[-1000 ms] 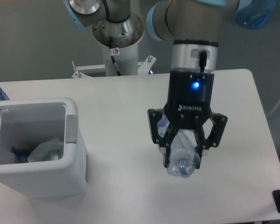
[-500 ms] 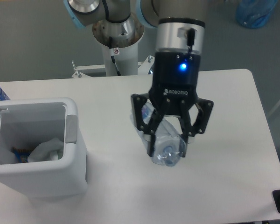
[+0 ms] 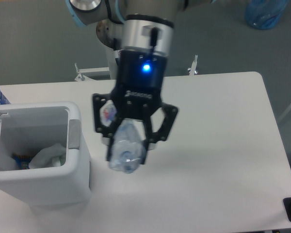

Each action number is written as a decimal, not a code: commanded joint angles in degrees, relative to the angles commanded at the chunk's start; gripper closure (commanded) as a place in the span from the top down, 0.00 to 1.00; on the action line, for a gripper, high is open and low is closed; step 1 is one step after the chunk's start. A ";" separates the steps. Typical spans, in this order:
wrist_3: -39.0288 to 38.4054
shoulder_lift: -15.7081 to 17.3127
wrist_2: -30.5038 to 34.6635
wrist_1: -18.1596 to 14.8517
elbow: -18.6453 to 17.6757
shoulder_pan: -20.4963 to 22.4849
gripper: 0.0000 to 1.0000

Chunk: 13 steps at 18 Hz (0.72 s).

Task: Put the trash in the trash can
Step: 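Lift the bottle and carry it over the white bin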

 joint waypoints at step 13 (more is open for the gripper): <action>-0.88 1.23 0.00 0.00 -3.52 -5.90 0.58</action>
